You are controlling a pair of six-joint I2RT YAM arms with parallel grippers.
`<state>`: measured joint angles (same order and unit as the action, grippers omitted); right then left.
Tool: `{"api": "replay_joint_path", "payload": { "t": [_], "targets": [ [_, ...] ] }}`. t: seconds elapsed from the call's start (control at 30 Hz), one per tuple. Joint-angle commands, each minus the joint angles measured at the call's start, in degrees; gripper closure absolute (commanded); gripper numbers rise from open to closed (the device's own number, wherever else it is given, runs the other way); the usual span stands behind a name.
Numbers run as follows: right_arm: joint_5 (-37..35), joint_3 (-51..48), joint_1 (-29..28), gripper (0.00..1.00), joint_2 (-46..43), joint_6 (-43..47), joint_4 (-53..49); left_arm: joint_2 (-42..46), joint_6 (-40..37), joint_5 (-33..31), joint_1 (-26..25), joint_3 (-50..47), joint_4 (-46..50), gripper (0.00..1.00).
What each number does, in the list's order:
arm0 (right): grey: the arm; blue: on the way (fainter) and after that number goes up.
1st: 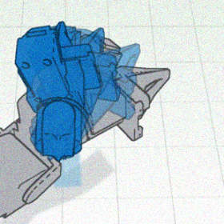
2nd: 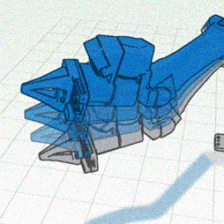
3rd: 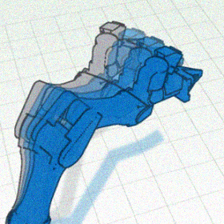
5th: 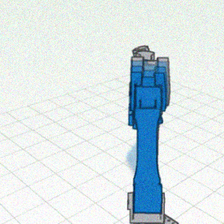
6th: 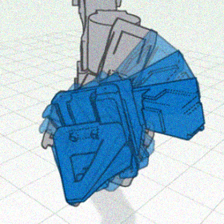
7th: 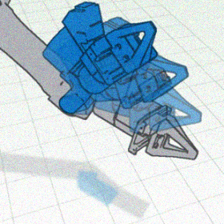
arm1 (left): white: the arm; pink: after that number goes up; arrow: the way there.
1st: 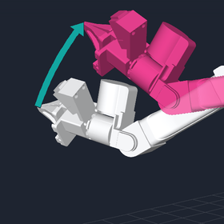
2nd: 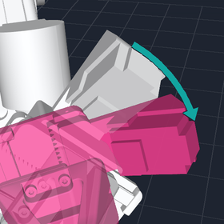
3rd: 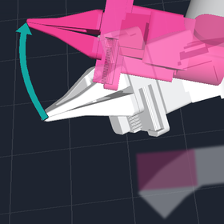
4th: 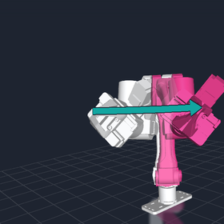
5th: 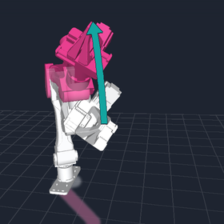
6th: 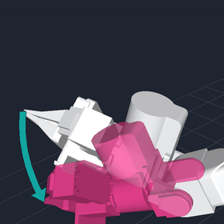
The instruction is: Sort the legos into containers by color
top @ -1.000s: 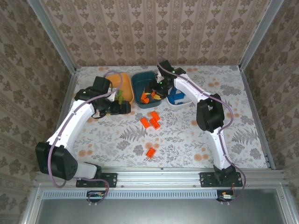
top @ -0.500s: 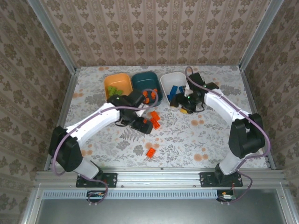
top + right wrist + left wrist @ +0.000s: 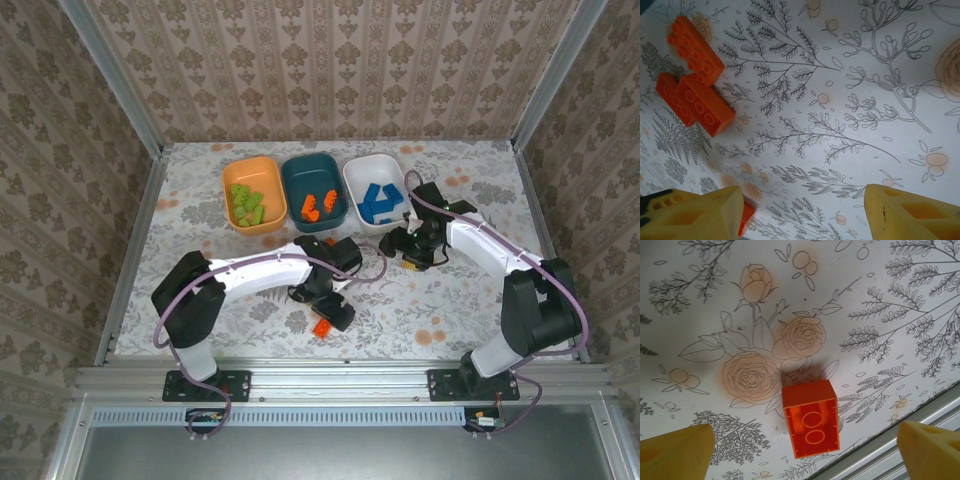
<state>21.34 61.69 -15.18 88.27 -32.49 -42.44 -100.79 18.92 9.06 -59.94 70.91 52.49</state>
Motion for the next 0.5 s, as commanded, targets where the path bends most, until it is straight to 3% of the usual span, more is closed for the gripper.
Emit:
{"api": "replay_joint_path", "payload": {
  "t": [0.0, 0.2, 0.47],
  "targets": [
    [-0.99, -1.41, 0.87, 0.34, -1.75, 1.96, -1.43, 0.24, 2.14, 1.25, -0.15, -0.11, -0.66, 0.09],
    [-0.51, -2.50, 2.04, 0.33, -2.43, 2.52, -1.51, -0.98, 3.67, 4.86, -0.80, -1.80, -2.27, 0.26],
    [-0.34, -2.56, 2.93, 0.33, -2.41, 3.48, -1.71, -1.04, 5.98, 2.82, -1.93, -2.16, -1.71, 0.23]
  ]
}}
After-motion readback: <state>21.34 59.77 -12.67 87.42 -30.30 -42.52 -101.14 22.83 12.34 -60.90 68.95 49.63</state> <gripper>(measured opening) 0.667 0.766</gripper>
